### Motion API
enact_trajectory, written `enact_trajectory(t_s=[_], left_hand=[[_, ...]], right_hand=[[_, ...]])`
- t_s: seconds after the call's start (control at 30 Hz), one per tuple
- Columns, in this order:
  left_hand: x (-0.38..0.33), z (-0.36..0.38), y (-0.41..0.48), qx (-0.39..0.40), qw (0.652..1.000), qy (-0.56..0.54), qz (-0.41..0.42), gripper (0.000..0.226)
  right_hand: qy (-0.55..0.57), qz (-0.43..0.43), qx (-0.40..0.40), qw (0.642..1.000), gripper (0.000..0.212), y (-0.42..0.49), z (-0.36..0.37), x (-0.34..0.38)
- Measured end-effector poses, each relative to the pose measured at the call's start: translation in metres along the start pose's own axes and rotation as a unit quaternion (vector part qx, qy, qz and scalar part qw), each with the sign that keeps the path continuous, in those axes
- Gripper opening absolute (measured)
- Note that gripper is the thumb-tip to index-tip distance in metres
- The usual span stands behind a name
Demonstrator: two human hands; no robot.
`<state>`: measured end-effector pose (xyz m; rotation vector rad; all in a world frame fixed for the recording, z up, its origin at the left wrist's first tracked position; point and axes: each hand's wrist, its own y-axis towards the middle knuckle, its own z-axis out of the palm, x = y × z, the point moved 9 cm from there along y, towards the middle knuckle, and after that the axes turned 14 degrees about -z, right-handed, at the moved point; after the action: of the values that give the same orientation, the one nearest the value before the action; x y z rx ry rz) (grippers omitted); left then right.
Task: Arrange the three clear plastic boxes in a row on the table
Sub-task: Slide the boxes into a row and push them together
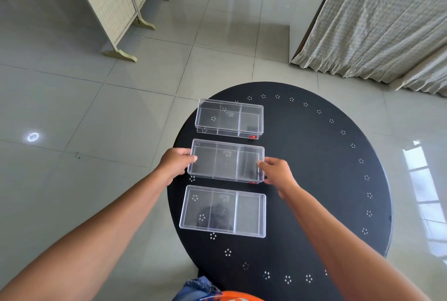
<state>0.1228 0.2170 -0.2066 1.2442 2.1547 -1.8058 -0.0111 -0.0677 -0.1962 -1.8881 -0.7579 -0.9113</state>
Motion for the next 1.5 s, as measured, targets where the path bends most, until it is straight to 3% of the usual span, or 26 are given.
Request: enact_trajectory(t_s=[0.33,1.17,1.43,1.5], left_hand=[[-0.009,-0.003,0.008,-0.015,0.999,-0.046,-0.016,0.04],[-0.016,-0.002,0.018,-0.022,0.998,-0.053,-0.009,0.042],[-0.012,0.0,0.004,-0.019,0.995,-0.095,0.027,0.05],[-0.008,0.001,0.001,-0.017,0.994,-0.102,0.034,0.051]], right_hand=[[0.008,-0.025,-0.039,0.999,0.02,0.005,0.005,0.016],[-0.026,-0.023,-0.041,0.999,0.03,0.009,0.008,0.025],[0.004,-0.012,-0.054,0.998,0.016,0.001,0.008,0.02],[0.005,-0.015,-0.054,0.998,0.021,-0.003,0.008,0.018]])
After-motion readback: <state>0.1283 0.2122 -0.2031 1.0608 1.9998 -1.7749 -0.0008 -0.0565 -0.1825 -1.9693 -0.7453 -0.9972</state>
